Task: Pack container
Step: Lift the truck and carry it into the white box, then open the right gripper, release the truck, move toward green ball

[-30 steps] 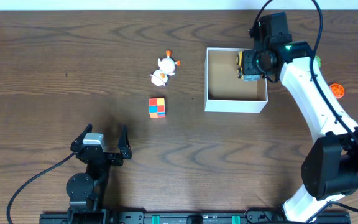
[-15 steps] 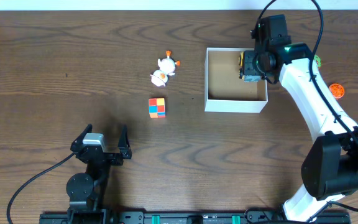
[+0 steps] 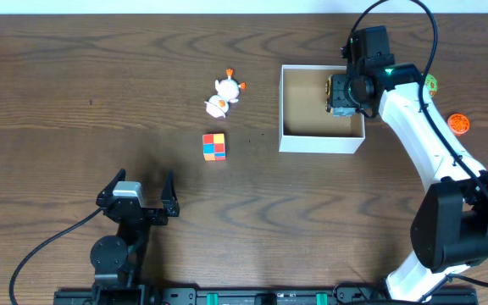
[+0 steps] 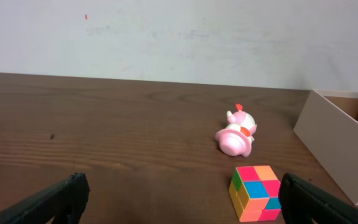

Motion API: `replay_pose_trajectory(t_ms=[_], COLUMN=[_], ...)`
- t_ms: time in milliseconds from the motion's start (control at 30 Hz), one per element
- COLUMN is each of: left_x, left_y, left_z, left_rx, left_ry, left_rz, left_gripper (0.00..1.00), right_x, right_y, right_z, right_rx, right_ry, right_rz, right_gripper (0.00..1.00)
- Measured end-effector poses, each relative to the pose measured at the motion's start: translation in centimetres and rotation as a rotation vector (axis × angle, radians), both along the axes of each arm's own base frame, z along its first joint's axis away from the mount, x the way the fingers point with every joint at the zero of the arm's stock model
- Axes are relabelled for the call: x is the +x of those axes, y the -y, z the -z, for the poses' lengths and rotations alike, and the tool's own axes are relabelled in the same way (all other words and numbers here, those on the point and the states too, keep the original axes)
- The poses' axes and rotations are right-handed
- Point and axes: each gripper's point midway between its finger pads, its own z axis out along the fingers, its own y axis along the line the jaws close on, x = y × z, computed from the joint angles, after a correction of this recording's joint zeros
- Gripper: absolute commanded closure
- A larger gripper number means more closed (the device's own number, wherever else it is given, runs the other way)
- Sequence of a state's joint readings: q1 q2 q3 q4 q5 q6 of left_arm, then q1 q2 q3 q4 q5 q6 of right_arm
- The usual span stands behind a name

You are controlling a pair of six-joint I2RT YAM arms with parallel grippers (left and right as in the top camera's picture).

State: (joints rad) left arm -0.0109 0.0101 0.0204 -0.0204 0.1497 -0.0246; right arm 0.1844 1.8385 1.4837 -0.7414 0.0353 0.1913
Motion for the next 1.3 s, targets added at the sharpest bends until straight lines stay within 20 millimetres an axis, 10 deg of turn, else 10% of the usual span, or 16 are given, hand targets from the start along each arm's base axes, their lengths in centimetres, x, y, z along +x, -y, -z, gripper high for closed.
replay_pose_trajectory(t_ms=[1300], left_x=[0.0], left_y=[0.0], left_z=[0.0], left_rx=[0.000], left_ry=[0.000], left_rz=[0.000], left_gripper=[0.02], right_x=[0.3], right_y=[0.2], right_z=[1.3], right_rx=[-0.006], right_ry=[0.026], right_rz=[0.007], right_gripper=[0.38])
